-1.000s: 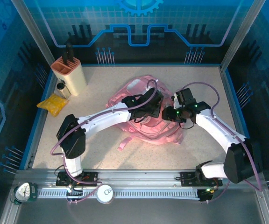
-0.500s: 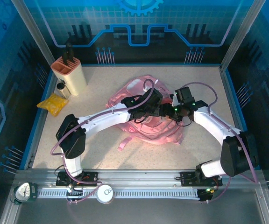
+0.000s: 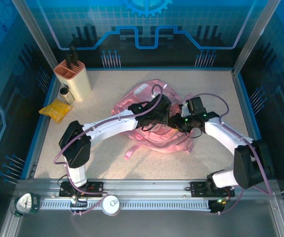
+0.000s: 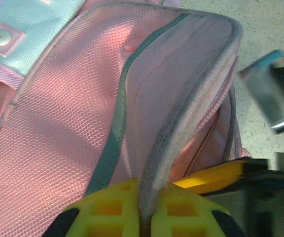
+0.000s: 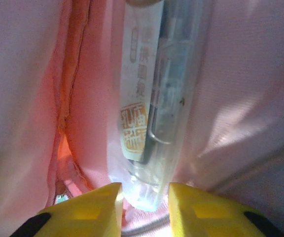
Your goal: Pack the student bag
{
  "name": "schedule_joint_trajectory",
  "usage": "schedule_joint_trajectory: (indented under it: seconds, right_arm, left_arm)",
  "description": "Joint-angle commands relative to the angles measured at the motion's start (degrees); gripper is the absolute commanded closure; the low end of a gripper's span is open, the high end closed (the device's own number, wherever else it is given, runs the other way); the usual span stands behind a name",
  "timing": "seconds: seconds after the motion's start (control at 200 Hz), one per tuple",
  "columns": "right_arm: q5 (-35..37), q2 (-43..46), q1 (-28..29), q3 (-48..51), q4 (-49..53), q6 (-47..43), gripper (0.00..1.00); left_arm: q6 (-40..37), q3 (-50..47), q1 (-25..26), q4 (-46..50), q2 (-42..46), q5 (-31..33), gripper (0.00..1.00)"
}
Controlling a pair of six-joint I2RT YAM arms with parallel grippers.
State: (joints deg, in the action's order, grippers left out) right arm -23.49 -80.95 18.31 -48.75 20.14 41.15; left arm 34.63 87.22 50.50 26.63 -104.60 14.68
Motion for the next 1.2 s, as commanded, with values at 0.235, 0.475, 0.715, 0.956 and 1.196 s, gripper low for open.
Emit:
schedule_joint_trajectory:
  seconds: [0.235, 0.475, 0.715, 0.956, 1.196]
  right_arm:
    - [-2.1, -4.4, 3.6, 0.9, -17.0, 8.0, 0.7]
    - [3.8, 5.0, 0.5, 5.7, -7.5, 0.0, 0.55]
    - [11.6, 15.9, -1.5, 8.2, 2.2, -4.0, 0.44]
    - [15.5, 20.1, 0.5, 5.8, 9.5, -5.5, 0.41]
    - [20.0, 20.8, 8.0, 6.2, 11.6, -4.1, 0.35]
  left_arm:
    - [2.5, -1.2, 0.1, -4.6, 4.4, 0.4, 1.0]
    - [2.2, -1.2, -0.7, -4.1, 4.2, -4.5, 1.0]
    - [-0.9, -3.1, -1.6, -3.2, 8.3, -11.5, 0.58]
    - [6.3, -18.7, -6.1, -9.9, 19.1, -13.6, 0.39]
    - [20.0, -31.4, -11.2, -15.9, 22.2, -15.5, 0.33]
